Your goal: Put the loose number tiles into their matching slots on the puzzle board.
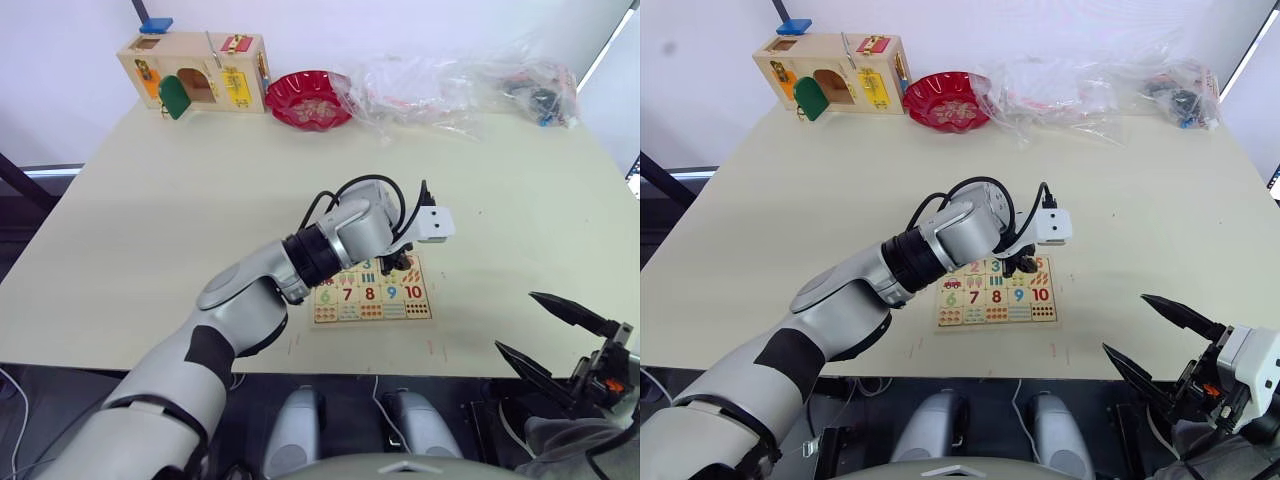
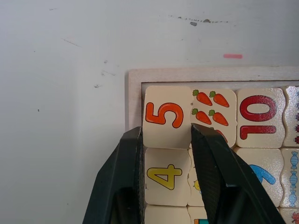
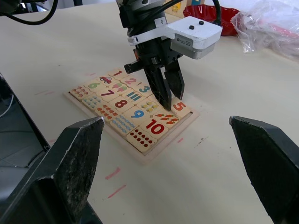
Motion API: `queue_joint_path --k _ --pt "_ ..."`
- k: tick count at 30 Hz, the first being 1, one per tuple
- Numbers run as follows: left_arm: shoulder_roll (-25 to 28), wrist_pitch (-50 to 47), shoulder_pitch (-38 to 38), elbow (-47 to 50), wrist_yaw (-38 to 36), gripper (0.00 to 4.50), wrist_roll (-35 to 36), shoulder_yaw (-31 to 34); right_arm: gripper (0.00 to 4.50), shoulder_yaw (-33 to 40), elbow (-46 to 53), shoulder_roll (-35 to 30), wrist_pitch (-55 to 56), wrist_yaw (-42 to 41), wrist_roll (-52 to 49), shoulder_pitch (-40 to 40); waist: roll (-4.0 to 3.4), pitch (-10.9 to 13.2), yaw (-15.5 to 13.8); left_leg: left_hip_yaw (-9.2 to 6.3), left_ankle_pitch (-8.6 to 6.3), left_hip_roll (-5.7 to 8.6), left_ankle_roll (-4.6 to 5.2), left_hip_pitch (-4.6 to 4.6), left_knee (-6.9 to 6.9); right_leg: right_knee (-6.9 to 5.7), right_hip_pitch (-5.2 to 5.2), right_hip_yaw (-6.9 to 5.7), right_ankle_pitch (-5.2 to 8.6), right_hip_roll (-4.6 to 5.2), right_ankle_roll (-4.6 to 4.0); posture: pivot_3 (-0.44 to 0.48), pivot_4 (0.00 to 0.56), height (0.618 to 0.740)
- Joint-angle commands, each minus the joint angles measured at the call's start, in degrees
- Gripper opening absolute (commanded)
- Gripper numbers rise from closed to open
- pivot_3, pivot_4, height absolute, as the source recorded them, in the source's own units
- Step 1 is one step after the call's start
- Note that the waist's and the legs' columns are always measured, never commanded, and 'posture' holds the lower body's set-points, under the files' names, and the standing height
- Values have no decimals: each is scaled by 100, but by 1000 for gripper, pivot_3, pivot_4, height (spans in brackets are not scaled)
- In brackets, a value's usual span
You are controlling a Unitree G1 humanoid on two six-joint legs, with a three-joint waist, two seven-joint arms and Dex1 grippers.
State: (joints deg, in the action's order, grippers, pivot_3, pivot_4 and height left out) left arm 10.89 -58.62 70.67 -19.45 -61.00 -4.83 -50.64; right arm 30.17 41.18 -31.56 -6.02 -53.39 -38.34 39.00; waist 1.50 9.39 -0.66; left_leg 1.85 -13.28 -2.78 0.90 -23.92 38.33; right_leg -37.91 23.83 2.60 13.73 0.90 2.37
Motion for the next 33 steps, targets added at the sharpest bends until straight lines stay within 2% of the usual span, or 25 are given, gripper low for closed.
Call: queue_joint_path --k 1,4,7,10,12,18,20,23,24,29,32,33 --pt "-37 51 42 112 3 986 -98 22 4500 41 116 14 118 -7 -12 22 0 0 0 0 0 0 0 0 0 0 0 0 0 0 0 0 150 740" --pt "-34 47 43 114 -1 986 -106 25 4500 35 122 15 118 -5 -12 20 0 0 0 0 0 0 0 0 0 0 0 0 0 0 0 0 150 740" --pt "-33 54 42 114 -7 2655 -107 29 4500 25 116 13 120 -3 -7 10 0 0 0 0 0 0 0 0 0 0 0 0 0 0 0 0 150 740" --pt "-25 36 36 129 -10 3554 -100 37 4500 21 123 18 127 0 -4 15 0 0 0 0 0 0 0 0 0 0 0 0 0 0 0 0 150 740" --pt "-14 29 40 147 -21 4479 -91 48 4500 18 122 17 129 1 -3 10 0 0 0 0 0 0 0 0 0 0 0 0 0 0 0 0 150 740" --pt "372 165 198 355 -111 4479 126 694 4500 -6 172 23 123 29 -4 12 -5 2 12 -1 0 0 0 -1 -1 -1 4 0 0 0 0 0 150 740" --pt "752 803 90 597 -372 4479 314 1112 4500 -40 174 26 121 41 7 -11 -12 12 23 -2 0 0 0 -1 -1 -1 4 -1 0 0 0 0 150 740" --pt "1033 1643 -186 510 -341 4479 386 1487 4500 -61 147 20 118 36 10 -43 -22 13 28 -1 0 -1 0 -2 -4 -1 8 1 0 0 -1 0 150 740" --pt "1009 2257 -433 380 -160 4479 480 1794 4500 -58 125 10 114 28 1 -60 -26 10 18 -1 0 -1 0 -2 -5 -1 6 0 0 1 -1 0 150 740" --pt "836 3131 -800 -123 -459 4479 768 2290 4500 -12 62 -33 84 -19 -48 -112 -26 11 -30 -5 1 10 2 -6 2 1 -2 2 0 4 1 0 150 740" --pt "653 3473 -980 -418 -435 4479 753 2344 4500 0 50 -63 51 -34 -73 -135 -25 12 -27 -17 1 15 2 -20 9 2 0 2 -1 2 2 0 150 740" --pt "627 3685 -1041 -505 -435 3982 701 2320 4500 -2 50 -77 38 -31 -78 -148 -25 12 -20 -19 1 17 2 -21 9 3 0 3 -1 1 3 0 150 740"
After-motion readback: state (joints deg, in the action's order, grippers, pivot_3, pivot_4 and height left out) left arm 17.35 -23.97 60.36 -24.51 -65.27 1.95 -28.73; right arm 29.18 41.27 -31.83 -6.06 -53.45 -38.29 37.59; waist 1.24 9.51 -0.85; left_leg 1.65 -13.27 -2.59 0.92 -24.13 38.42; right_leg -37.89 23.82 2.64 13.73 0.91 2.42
